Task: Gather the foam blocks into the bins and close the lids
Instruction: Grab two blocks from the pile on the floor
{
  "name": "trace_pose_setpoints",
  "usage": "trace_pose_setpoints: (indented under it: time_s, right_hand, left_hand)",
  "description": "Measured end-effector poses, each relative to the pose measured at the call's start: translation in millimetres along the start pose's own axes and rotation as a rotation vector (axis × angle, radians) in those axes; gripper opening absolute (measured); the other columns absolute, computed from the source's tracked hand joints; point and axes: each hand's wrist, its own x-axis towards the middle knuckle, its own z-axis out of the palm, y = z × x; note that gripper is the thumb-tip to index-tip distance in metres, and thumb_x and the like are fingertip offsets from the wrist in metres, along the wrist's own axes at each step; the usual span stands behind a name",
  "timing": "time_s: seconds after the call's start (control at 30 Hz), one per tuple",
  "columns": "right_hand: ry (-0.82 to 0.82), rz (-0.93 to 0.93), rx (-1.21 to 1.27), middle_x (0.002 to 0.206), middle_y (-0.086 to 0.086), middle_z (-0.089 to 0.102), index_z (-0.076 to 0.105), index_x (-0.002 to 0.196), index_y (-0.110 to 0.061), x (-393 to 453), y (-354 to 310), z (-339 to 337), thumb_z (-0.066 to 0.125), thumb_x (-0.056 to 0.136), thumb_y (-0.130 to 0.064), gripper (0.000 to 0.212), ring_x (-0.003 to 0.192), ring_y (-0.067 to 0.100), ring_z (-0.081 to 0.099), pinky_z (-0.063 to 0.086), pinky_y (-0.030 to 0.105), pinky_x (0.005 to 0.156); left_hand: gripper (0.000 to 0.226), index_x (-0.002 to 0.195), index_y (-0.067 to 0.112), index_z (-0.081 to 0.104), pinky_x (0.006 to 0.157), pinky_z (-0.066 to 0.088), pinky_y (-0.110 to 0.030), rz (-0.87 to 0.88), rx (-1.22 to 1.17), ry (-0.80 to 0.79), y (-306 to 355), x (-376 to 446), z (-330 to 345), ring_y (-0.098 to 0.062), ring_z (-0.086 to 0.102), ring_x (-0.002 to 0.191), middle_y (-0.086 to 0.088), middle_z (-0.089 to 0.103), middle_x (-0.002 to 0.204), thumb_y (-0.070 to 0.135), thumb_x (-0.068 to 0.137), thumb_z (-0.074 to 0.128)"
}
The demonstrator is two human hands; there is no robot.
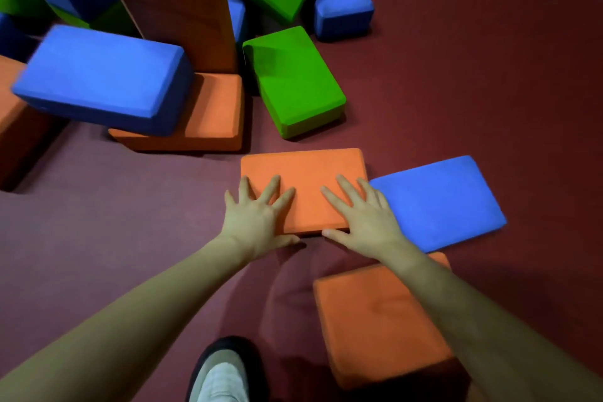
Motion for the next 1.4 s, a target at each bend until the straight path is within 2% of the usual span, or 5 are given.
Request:
trace_pose_setpoints:
  time_s: [0.2, 0.53, 0.8, 1.13, 1.4]
  right_hand:
    - [0.079, 0.044, -0.07, 0.162, -0.01, 0.001, 0.003, 0.148, -0.05, 0.5, 1.9, 14.2, 0.043, 0.085, -0.072, 0.078, 0.144, 0.047, 0.005, 0.016, 0.048, 0.114]
    - [0.408, 0.16, -0.058, 0.131, 0.001, 0.061, 0.062, 0.125, -0.035, 30.3, -23.0, -4.3, 0.034, 0.083, -0.062, 0.058, 0.104, 0.048, 0.058, 0.048, 0.049, 0.077]
    - [0.553, 0.172, 0.004, 0.12, 0.001, 0.066, 0.068, 0.117, -0.032, 47.9, -20.7, -9.4, 0.038, 0.083, -0.063, 0.055, 0.098, 0.042, 0.062, 0.051, 0.043, 0.07]
    - [0.707, 0.207, 0.186, 0.147, 0.007, 0.043, 0.049, 0.139, -0.029, 16.4, 4.5, -23.4, 0.039, 0.09, -0.056, 0.057, 0.122, 0.036, 0.049, 0.044, 0.048, 0.094]
    - [0.696, 0.448, 0.067, 0.135, 0.018, 0.054, 0.053, 0.136, -0.016, -42.2, 45.1, 11.0, 0.042, 0.087, -0.049, 0.06, 0.104, 0.038, 0.062, 0.052, 0.044, 0.08]
  left_hand:
    - [0.081, 0.148, 0.047, -0.008, 0.095, 0.041, -0.048, -0.021, -0.037, 0.098, -5.2, 3.6, 23.2, -0.044, 0.034, 0.127, 0.01, -0.016, 0.159, 0.074, 0.085, 0.036]
    - [0.054, 0.133, 0.027, 0.055, 0.085, 0.044, -0.06, -0.016, -0.067, 0.622, -28.3, 28.5, 19.0, -0.054, 0.051, 0.114, -0.005, 0.056, 0.136, 0.052, 0.089, 0.035]
    - [0.112, 0.145, 0.03, 0.029, 0.091, 0.04, -0.054, 0.227, 0.097, 0.694, -35.5, 55.4, 6.4, -0.046, 0.052, 0.113, -0.005, 0.04, 0.15, 0.06, 0.051, 0.082]
    - [0.069, 0.139, 0.03, 0.042, 0.077, 0.044, -0.041, 0.406, 0.06, 0.91, -11.5, 53.7, -5.1, -0.038, 0.061, 0.093, 0.003, 0.053, 0.14, 0.062, 0.079, 0.054]
    - [0.067, 0.126, 0.026, 0.061, 0.064, 0.045, -0.037, 0.088, -0.103, 0.81, 53.8, 38.4, -33.0, -0.035, 0.06, 0.07, -0.002, 0.063, 0.127, 0.065, 0.075, 0.044]
